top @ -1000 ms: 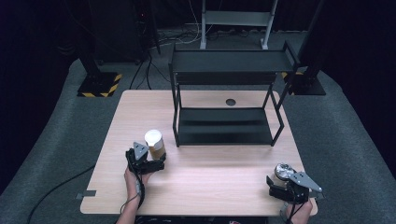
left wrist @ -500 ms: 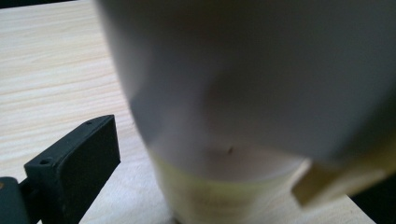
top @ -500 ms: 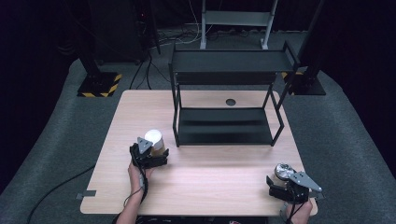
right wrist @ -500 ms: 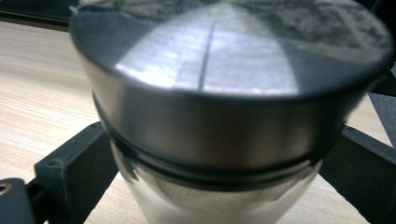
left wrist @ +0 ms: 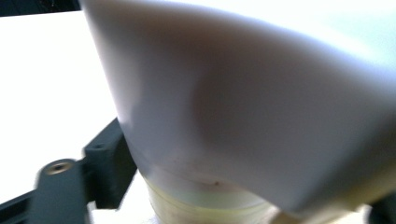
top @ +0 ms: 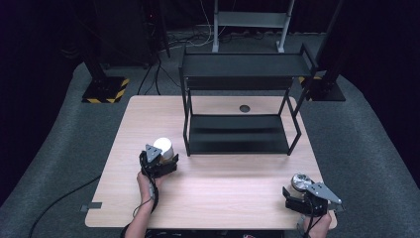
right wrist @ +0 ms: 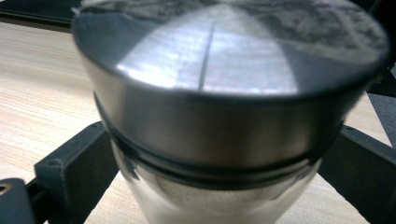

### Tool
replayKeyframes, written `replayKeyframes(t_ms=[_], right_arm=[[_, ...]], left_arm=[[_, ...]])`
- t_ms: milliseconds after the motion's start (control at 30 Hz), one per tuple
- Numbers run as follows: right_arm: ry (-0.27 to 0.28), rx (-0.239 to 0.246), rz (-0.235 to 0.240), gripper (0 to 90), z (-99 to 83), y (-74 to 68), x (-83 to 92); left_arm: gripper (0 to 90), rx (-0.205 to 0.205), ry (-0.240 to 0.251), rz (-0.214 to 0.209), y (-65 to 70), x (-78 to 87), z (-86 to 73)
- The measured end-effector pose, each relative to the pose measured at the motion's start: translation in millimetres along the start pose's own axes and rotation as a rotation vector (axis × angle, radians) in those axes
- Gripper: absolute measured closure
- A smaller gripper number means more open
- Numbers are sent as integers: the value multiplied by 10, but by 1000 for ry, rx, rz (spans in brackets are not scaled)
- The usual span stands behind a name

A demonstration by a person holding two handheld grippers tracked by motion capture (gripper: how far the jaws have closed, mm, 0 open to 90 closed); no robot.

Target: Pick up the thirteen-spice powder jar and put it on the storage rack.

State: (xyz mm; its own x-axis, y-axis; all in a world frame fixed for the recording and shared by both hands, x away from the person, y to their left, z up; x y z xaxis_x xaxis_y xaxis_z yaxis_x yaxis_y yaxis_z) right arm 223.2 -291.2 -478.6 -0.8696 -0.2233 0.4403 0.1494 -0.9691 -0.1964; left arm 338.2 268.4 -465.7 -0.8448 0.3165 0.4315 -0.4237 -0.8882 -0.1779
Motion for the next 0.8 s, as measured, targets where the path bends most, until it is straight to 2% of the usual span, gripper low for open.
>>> replayKeyframes(t_ms=[100, 567, 800], right_arm=[[-1, -1, -1, 9, 2, 0, 1], [3, 1, 0, 10, -4, 0, 3], [6, -2, 1, 10, -7, 2, 6]], left_arm=[[293, 5, 6, 4, -4, 12, -16], [301, -32, 9, -21, -36, 49, -24], [301, -45, 24, -37, -70, 131, 8]])
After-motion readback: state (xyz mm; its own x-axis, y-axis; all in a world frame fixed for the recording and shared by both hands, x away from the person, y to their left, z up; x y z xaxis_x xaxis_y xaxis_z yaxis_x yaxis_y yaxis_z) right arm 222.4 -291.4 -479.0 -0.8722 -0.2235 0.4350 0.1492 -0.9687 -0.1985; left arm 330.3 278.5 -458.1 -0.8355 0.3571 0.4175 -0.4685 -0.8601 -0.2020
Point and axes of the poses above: each handheld gripper's, and its own axes: x roughly backward along the jaws, z roughly out of its top, y roughly to its right, the point moved 4 cm from there along -x, roughly forward along the jaws, and after that the axes turned 14 degrees about -x, right-handed, at the moved point
